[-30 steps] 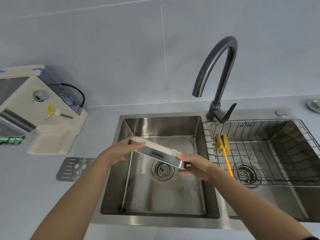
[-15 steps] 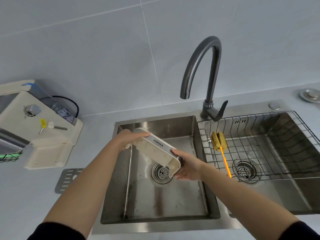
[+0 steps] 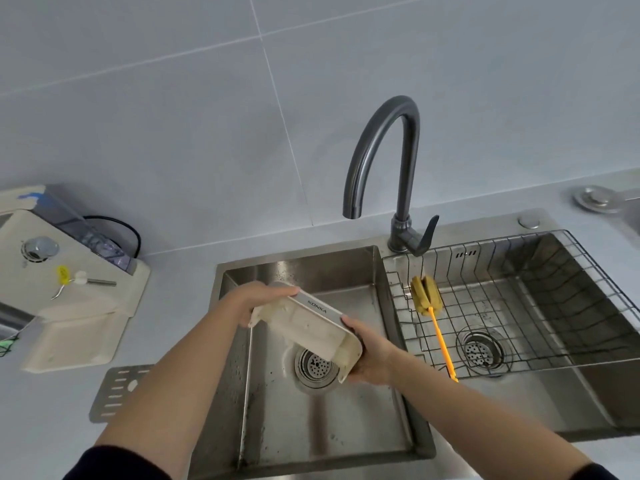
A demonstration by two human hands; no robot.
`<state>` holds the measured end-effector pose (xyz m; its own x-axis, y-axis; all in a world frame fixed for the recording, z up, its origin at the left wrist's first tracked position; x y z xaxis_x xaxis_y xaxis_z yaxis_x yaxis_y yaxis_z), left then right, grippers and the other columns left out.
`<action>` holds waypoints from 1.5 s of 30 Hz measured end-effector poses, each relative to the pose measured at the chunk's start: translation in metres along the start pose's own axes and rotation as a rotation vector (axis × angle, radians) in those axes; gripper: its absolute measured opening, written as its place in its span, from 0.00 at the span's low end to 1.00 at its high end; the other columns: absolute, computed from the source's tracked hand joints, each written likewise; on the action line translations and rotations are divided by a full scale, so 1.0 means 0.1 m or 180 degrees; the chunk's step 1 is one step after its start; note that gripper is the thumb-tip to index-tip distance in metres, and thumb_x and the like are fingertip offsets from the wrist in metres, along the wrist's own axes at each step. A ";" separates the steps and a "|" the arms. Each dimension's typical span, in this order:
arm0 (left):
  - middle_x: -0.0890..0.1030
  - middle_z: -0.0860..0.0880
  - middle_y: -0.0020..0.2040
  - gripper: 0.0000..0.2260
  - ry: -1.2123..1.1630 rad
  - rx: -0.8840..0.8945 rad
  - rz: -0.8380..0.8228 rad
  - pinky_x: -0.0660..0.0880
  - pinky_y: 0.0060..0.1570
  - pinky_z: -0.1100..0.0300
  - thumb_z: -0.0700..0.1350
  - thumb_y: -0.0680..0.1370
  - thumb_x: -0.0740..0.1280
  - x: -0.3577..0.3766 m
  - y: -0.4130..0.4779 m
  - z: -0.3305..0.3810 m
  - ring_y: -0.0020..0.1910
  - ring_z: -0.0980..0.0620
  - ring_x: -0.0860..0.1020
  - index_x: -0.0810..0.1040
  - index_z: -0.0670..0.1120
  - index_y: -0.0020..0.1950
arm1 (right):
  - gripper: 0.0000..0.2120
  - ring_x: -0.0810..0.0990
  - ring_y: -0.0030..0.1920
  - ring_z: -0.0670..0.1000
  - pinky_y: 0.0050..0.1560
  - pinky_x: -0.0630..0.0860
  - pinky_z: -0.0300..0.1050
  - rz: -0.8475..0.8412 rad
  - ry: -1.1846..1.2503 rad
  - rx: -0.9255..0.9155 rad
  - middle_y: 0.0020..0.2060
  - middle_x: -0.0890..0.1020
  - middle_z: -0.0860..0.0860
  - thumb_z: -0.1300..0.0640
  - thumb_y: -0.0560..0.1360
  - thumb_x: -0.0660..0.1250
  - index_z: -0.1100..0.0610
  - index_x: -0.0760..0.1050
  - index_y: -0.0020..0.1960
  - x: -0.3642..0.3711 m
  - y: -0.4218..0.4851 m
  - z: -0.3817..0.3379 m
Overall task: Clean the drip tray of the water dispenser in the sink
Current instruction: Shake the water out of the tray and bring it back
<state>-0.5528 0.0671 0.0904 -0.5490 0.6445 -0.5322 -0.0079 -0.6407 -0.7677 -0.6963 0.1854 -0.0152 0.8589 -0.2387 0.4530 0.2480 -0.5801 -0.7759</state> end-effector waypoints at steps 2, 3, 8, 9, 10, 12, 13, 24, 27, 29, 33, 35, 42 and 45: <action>0.70 0.40 0.67 0.39 -0.0006 -0.0040 -0.0090 0.71 0.59 0.48 0.62 0.69 0.68 -0.04 0.00 -0.02 0.63 0.39 0.71 0.62 0.41 0.71 | 0.24 0.77 0.49 0.56 0.52 0.74 0.51 0.0051 -0.0099 -0.0119 0.49 0.79 0.58 0.40 0.75 0.55 0.58 0.73 0.58 -0.03 -0.02 -0.04; 0.68 0.40 0.70 0.41 -0.0013 -0.0003 -0.0081 0.70 0.62 0.46 0.63 0.68 0.68 -0.08 0.01 0.01 0.65 0.38 0.70 0.61 0.42 0.72 | 0.23 0.77 0.49 0.56 0.53 0.74 0.51 0.0094 -0.0122 -0.0206 0.48 0.79 0.58 0.40 0.75 0.55 0.57 0.74 0.56 -0.03 -0.02 -0.08; 0.69 0.38 0.67 0.35 0.0072 0.0065 0.0082 0.71 0.55 0.48 0.60 0.71 0.66 -0.05 -0.04 0.06 0.63 0.39 0.71 0.63 0.40 0.70 | 0.26 0.77 0.46 0.54 0.44 0.75 0.46 -0.0016 -0.0095 0.0155 0.46 0.79 0.57 0.37 0.75 0.52 0.58 0.75 0.51 0.07 -0.07 -0.02; 0.69 0.38 0.68 0.34 0.0039 -0.0047 -0.0006 0.70 0.58 0.47 0.60 0.72 0.65 0.02 -0.05 -0.01 0.64 0.38 0.70 0.63 0.40 0.70 | 0.26 0.77 0.43 0.54 0.41 0.74 0.46 -0.0093 -0.0158 0.0269 0.43 0.80 0.57 0.38 0.75 0.51 0.58 0.75 0.49 0.08 -0.11 0.01; 0.70 0.38 0.67 0.34 0.0001 -0.0143 -0.0066 0.69 0.60 0.48 0.60 0.72 0.65 0.05 -0.09 -0.06 0.64 0.39 0.71 0.63 0.40 0.70 | 0.26 0.77 0.42 0.54 0.40 0.74 0.45 -0.0149 -0.0212 0.0301 0.41 0.79 0.57 0.39 0.75 0.50 0.59 0.75 0.49 0.09 -0.16 0.00; 0.75 0.39 0.61 0.32 -0.0042 -0.0103 -0.0119 0.70 0.60 0.51 0.62 0.72 0.64 0.02 -0.10 -0.03 0.60 0.42 0.74 0.67 0.40 0.67 | 0.24 0.75 0.42 0.54 0.42 0.73 0.47 -0.0073 -0.0284 0.0158 0.41 0.78 0.57 0.39 0.76 0.50 0.58 0.74 0.50 0.03 -0.21 -0.11; 0.75 0.39 0.61 0.30 -0.0067 0.0015 -0.0103 0.72 0.59 0.54 0.62 0.72 0.63 -0.03 -0.11 0.03 0.60 0.42 0.75 0.70 0.41 0.65 | 0.24 0.75 0.43 0.54 0.44 0.73 0.47 0.0029 -0.0310 -0.0024 0.42 0.77 0.57 0.39 0.77 0.51 0.58 0.74 0.50 -0.01 -0.21 -0.18; 0.65 0.37 0.71 0.38 0.0077 0.0029 -0.0109 0.71 0.62 0.45 0.66 0.71 0.60 0.14 -0.11 -0.05 0.66 0.35 0.70 0.62 0.42 0.72 | 0.23 0.74 0.42 0.53 0.45 0.72 0.44 0.0274 -0.0468 -0.0031 0.40 0.76 0.56 0.38 0.73 0.58 0.59 0.74 0.46 -0.18 -0.27 -0.21; 0.67 0.38 0.71 0.35 -0.0057 0.0292 0.0181 0.72 0.59 0.47 0.65 0.71 0.61 0.05 -0.10 0.02 0.65 0.36 0.71 0.65 0.43 0.70 | 0.22 0.74 0.40 0.53 0.44 0.73 0.44 0.0418 -0.0340 -0.0296 0.37 0.76 0.55 0.38 0.72 0.60 0.58 0.73 0.46 -0.19 -0.23 -0.33; 0.66 0.37 0.71 0.38 -0.0004 0.0080 -0.0040 0.72 0.61 0.46 0.67 0.70 0.60 0.16 -0.07 -0.12 0.65 0.35 0.70 0.63 0.43 0.71 | 0.23 0.73 0.39 0.52 0.44 0.72 0.44 0.0303 -0.0446 0.0026 0.37 0.75 0.55 0.38 0.73 0.57 0.59 0.73 0.47 -0.17 -0.23 -0.20; 0.67 0.35 0.70 0.43 0.0081 -0.0347 -0.0326 0.73 0.55 0.50 0.70 0.68 0.59 0.25 -0.02 -0.35 0.65 0.36 0.71 0.59 0.42 0.73 | 0.26 0.74 0.43 0.53 0.50 0.73 0.47 0.0170 -0.0650 0.0413 0.42 0.76 0.56 0.37 0.72 0.58 0.60 0.74 0.52 -0.16 -0.23 -0.04; 0.69 0.36 0.68 0.39 -0.0050 -0.0088 -0.0061 0.72 0.54 0.50 0.68 0.70 0.60 0.13 -0.07 -0.24 0.64 0.37 0.72 0.63 0.41 0.71 | 0.25 0.76 0.45 0.55 0.53 0.75 0.50 0.0261 -0.0572 0.0160 0.45 0.78 0.58 0.38 0.73 0.59 0.60 0.74 0.52 -0.12 -0.22 -0.16; 0.65 0.36 0.71 0.42 -0.0061 -0.0530 -0.0259 0.71 0.59 0.49 0.68 0.69 0.61 0.32 -0.17 -0.46 0.66 0.37 0.70 0.59 0.42 0.73 | 0.30 0.73 0.55 0.59 0.66 0.68 0.55 0.0141 -0.1221 0.0655 0.50 0.76 0.59 0.35 0.72 0.54 0.60 0.72 0.56 -0.09 -0.26 0.02; 0.68 0.38 0.70 0.36 -0.0367 -0.0150 -0.0013 0.70 0.61 0.49 0.66 0.72 0.60 0.22 -0.13 -0.34 0.66 0.37 0.70 0.64 0.42 0.70 | 0.26 0.76 0.49 0.57 0.55 0.75 0.54 0.0326 -0.1031 0.0196 0.47 0.78 0.59 0.37 0.73 0.57 0.60 0.73 0.53 -0.11 -0.28 -0.20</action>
<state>-0.5359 0.1036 0.0767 -0.6416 0.5930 -0.4865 0.0274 -0.6162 -0.7871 -0.7216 0.1889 0.0108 0.9760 -0.0278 0.2160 0.1711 -0.5156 -0.8396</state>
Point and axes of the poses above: each hand's wrist, its own y-axis towards the middle knuckle, its own x-axis out of the palm, z = x × y, the point moved 3 cm from there along y, towards the middle knuckle
